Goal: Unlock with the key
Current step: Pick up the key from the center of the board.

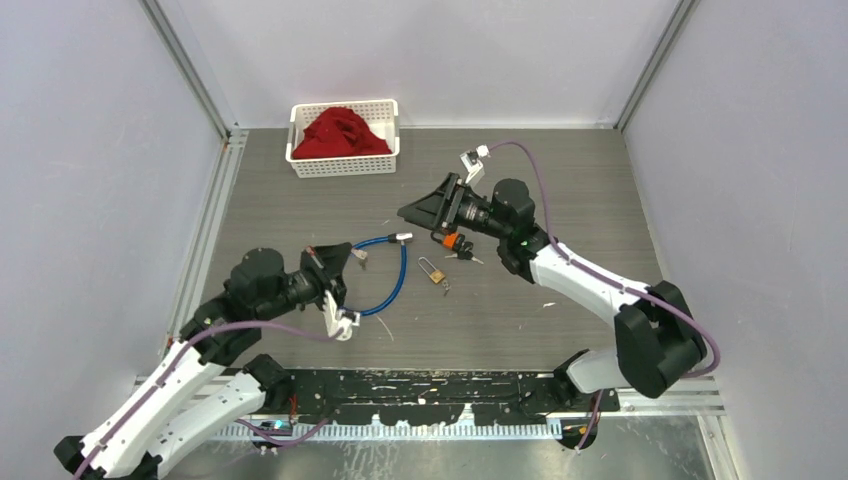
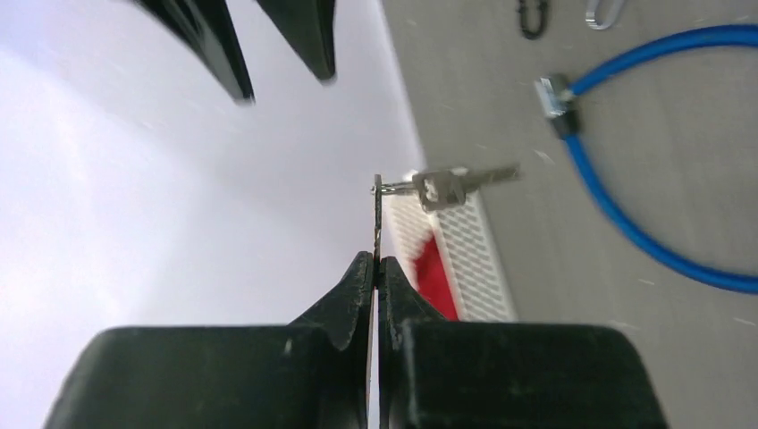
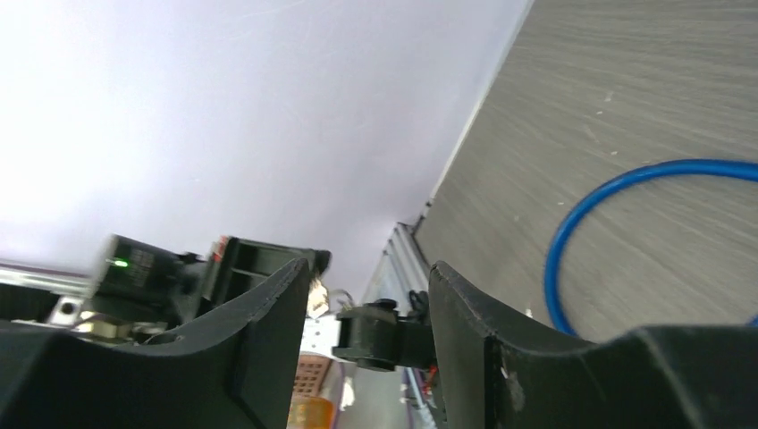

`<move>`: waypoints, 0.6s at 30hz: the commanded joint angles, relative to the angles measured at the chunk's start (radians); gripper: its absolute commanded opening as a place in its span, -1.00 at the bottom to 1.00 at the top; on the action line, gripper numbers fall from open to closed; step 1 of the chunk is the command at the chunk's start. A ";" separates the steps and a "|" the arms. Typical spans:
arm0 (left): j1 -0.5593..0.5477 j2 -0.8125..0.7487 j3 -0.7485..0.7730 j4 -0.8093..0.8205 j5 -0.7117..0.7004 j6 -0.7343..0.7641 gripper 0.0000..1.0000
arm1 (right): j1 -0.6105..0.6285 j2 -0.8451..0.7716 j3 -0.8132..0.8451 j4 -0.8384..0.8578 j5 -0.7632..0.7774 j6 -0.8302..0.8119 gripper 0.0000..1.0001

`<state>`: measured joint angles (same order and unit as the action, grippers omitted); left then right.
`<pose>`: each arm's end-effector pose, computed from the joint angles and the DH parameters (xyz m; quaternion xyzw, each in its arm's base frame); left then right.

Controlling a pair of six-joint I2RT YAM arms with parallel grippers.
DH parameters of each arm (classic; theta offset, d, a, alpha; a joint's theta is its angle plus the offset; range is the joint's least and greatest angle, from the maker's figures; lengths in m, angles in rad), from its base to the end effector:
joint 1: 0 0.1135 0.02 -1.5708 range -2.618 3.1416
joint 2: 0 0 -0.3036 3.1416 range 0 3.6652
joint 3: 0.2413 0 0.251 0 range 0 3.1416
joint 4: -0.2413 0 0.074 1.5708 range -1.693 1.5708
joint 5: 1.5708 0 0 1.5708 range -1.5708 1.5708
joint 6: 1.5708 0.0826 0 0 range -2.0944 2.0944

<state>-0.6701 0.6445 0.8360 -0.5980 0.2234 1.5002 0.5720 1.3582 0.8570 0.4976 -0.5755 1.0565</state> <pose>0.1039 -0.1057 0.3401 0.7627 0.3333 0.1351 0.5375 0.2631 0.2228 0.3452 -0.0315 0.7075 0.6302 0.3184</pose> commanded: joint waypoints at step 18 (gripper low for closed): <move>-0.009 0.003 -0.179 0.695 0.192 0.509 -1.00 | 0.084 0.140 -0.082 0.736 -0.098 0.421 0.02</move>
<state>-0.6769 0.6575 0.6411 0.0048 0.3862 1.9755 0.6487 1.5036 0.7666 1.0389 -0.6563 1.4128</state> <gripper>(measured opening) 0.008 0.515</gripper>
